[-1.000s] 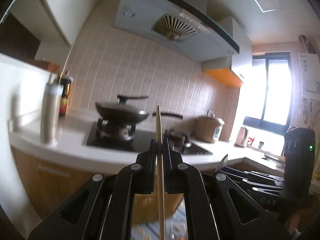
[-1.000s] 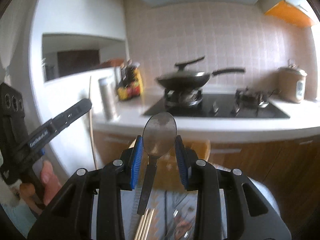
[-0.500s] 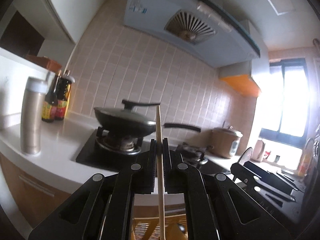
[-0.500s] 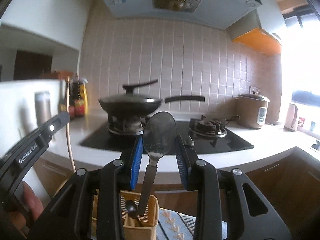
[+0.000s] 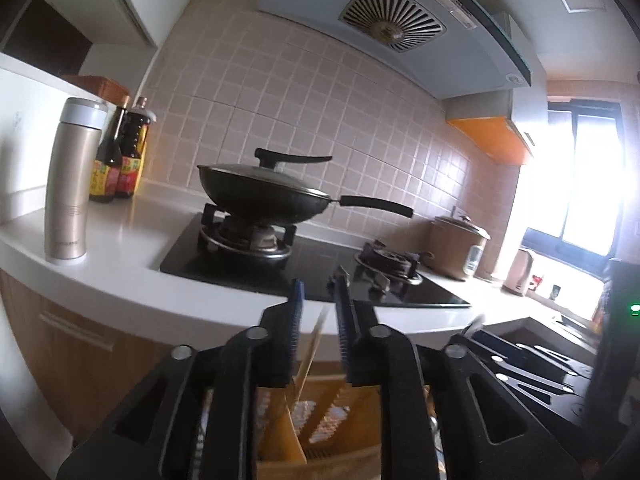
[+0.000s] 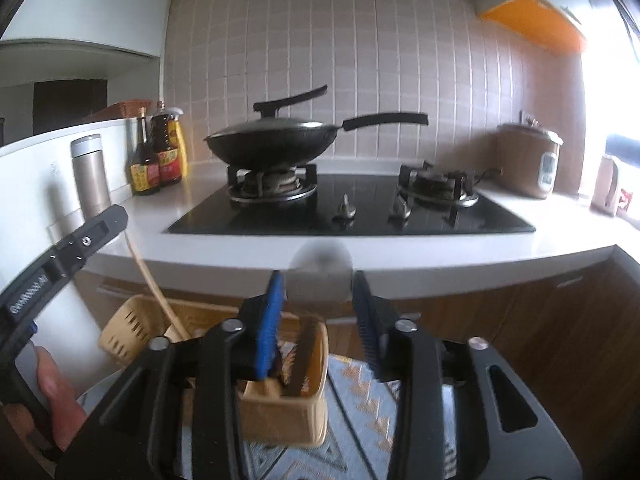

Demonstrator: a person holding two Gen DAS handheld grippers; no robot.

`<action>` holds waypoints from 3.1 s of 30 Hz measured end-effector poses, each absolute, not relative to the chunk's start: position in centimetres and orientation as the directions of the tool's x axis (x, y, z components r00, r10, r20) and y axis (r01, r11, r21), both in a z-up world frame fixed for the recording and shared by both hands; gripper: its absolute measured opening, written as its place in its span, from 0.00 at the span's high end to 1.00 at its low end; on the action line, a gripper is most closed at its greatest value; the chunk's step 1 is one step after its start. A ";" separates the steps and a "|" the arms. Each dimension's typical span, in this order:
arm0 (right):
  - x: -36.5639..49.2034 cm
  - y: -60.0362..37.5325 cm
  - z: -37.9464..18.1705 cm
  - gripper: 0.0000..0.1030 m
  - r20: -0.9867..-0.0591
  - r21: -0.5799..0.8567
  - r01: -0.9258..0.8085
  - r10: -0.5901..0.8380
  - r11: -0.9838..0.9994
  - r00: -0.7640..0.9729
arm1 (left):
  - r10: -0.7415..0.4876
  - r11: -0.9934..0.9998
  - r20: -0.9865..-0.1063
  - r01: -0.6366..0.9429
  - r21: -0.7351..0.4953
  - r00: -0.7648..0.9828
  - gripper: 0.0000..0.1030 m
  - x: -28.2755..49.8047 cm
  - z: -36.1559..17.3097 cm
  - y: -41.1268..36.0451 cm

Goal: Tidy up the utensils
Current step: 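Withdraw both open tools from the basket back over the utensils, then grasp a pair of wooden chopsticks with the left tool while the right tool reaches clear spoons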

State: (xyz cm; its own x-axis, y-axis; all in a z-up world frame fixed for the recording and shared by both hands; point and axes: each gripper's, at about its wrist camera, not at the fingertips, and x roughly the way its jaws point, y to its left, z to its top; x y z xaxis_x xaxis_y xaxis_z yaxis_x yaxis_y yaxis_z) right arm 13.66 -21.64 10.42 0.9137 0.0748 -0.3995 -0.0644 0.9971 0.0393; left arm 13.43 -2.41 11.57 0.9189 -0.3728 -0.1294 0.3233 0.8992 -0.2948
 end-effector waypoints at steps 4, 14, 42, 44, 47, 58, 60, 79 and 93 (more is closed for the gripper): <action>11.4 -22.3 11.4 0.56 -0.421 0.088 -0.104 0.132 0.991 0.897 | -0.396 0.888 -0.129 0.344 -0.304 0.909 0.73 10.7 12.9 -1.2; 6.7 -24.0 10.2 0.56 -0.643 0.230 -0.158 0.271 0.960 0.716 | -0.496 0.865 -0.452 0.377 -0.332 0.741 0.70 7.3 12.2 -0.5; 4.8 -24.5 -3.3 0.56 -0.701 0.238 -0.190 0.304 0.953 0.646 | -0.351 0.903 -0.855 0.379 -0.202 0.381 0.71 7.4 -4.6 -6.3; 4.9 -24.4 -3.4 0.56 -0.700 0.228 -0.188 0.295 0.955 0.650 | -0.300 0.910 -0.858 0.394 -0.126 0.417 0.73 6.7 -4.6 -7.1; 4.7 -24.4 -3.4 0.56 -0.694 0.215 -0.188 0.285 0.958 0.661 | -0.275 0.905 -0.852 0.418 -0.073 0.445 0.84 6.4 -4.5 -7.8; 4.5 -24.9 -3.5 0.56 -0.685 0.233 -0.182 0.294 0.955 0.667 | -0.433 0.872 -0.842 0.388 -0.299 0.322 0.93 7.7 -3.8 -5.2; 4.5 -24.8 -3.5 0.56 -0.683 0.232 -0.186 0.296 0.955 0.667 | -0.406 0.889 -0.850 0.360 -0.282 0.337 0.84 7.9 -3.7 -5.4; 4.3 -26.4 -3.5 0.54 -0.670 0.282 -0.131 0.293 0.950 0.683 | -0.238 0.923 -0.888 0.375 -0.081 0.394 0.77 7.6 -3.9 -9.8; 4.7 -27.0 -3.9 0.54 -0.678 0.322 -0.109 0.310 0.941 0.666 | -0.295 0.876 -0.907 0.465 -0.131 0.300 0.91 7.9 -3.4 -8.1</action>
